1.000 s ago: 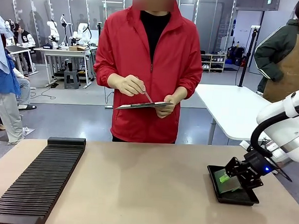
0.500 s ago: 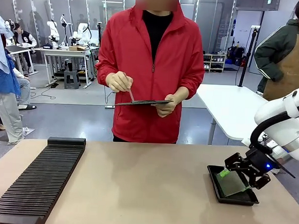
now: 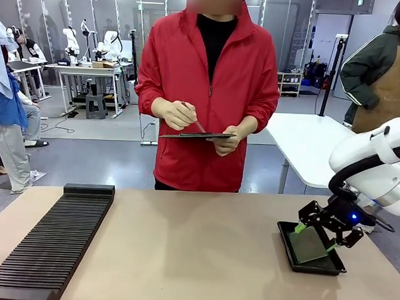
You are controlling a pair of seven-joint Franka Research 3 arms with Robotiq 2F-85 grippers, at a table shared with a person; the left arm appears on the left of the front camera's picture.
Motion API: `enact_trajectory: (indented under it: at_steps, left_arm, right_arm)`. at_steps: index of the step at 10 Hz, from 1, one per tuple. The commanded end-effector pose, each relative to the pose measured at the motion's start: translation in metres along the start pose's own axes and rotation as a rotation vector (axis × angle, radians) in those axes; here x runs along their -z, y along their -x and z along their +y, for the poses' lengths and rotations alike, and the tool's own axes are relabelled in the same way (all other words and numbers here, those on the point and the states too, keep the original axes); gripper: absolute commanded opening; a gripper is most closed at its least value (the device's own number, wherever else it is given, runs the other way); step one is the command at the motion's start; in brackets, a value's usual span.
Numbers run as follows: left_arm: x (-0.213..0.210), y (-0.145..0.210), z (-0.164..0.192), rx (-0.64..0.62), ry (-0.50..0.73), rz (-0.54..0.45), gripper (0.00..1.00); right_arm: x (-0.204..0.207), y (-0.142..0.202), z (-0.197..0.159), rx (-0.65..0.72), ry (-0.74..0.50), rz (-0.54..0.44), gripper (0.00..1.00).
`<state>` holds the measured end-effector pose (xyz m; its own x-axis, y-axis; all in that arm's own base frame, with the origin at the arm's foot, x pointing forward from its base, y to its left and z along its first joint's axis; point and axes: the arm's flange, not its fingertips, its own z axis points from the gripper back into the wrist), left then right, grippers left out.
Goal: Inspect the PCB.
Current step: Place the Blank PCB in the ESD tray.
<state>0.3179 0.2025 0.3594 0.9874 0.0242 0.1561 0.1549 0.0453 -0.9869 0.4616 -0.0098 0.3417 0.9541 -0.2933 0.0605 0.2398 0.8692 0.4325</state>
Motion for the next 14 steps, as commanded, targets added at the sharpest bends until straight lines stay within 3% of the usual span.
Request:
enact_trajectory:
  at_steps: [1, 14]
  left_arm:
    - [-0.001, -0.001, -0.001, -0.005, -0.014, -0.001, 1.0]
    - [-0.001, -0.001, -0.001, -0.005, -0.014, -0.001, 1.0]
  right_arm:
    - [-0.015, 0.012, 0.008, 0.027, 0.057, -0.034, 1.0]
    - [-0.027, 0.01, 0.008, -0.007, 0.032, -0.049, 1.0]
